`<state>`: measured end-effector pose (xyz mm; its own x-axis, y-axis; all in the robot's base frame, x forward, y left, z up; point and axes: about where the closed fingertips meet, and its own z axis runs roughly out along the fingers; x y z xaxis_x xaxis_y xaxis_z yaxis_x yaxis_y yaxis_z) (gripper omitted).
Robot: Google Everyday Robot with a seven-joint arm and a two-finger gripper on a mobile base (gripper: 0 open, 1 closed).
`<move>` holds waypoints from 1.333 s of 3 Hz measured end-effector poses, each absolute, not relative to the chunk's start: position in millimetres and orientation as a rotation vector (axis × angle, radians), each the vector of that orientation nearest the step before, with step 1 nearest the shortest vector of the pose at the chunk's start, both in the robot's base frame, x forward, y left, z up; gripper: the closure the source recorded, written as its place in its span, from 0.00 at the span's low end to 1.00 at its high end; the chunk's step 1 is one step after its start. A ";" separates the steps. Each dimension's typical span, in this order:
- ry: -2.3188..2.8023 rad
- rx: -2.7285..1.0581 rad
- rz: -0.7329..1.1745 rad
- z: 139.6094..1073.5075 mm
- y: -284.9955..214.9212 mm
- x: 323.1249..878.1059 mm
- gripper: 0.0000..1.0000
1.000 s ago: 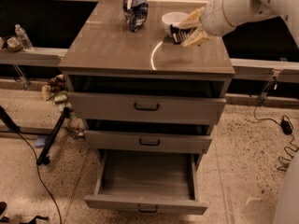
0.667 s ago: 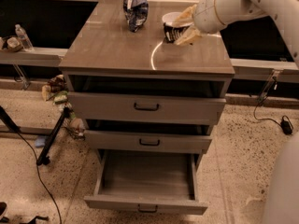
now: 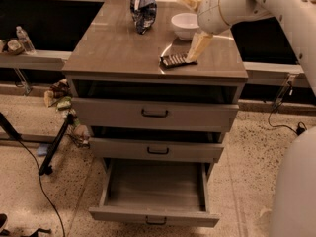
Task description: Pick rxbar chocolate from bottom drawer and place on counter
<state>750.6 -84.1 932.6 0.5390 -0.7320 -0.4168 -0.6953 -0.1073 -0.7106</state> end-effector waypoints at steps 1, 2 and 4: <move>1.205 -1.801 -0.027 927.8 -93.8 751.5 0.00; 1.297 -1.744 -0.060 927.2 -130.8 746.2 0.00; 1.452 -1.658 -0.098 910.5 -183.3 728.8 0.00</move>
Offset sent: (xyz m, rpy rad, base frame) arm -0.0306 -0.1393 -0.0141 0.0280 0.0816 -0.3325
